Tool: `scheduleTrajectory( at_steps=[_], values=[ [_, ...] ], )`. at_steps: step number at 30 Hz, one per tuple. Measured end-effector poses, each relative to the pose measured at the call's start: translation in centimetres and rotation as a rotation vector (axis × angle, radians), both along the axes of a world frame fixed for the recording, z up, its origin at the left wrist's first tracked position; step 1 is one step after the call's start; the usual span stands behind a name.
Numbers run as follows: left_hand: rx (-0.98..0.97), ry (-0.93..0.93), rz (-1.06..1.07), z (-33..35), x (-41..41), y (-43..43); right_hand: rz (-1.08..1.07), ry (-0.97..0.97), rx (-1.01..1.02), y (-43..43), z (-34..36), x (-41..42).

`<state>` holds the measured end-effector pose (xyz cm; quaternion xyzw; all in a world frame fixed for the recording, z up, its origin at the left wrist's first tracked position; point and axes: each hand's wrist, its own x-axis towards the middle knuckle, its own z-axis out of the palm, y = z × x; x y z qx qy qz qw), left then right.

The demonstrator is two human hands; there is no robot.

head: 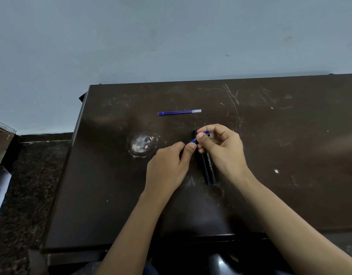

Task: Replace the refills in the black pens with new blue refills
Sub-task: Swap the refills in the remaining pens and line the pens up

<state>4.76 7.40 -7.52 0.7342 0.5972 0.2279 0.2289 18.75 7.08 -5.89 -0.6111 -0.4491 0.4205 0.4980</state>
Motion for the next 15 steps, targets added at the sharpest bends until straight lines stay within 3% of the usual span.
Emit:
scheduleTrajectory(
  at_steps=[3,5,7,12,15],
  values=[
    [-0.044,-0.033,0.116,-0.1,-0.3,0.3,-0.125,0.076,0.000,0.5,0.2,1.0],
    [-0.101,-0.191,0.218,-0.3,-0.7,0.6,-0.160,0.082,-0.010,0.7,0.5,1.9],
    [-0.147,-0.334,0.286,-0.3,-0.9,1.0,-0.063,-0.002,-0.044,0.6,0.5,2.1],
    [-0.049,-0.321,0.273,-0.2,-0.5,1.1,0.434,-0.722,0.057,-0.7,-0.4,0.2],
    [-0.015,-0.298,0.246,-0.3,-0.6,1.0,0.516,-0.909,0.120,-1.2,-1.1,-0.3]
  ],
)
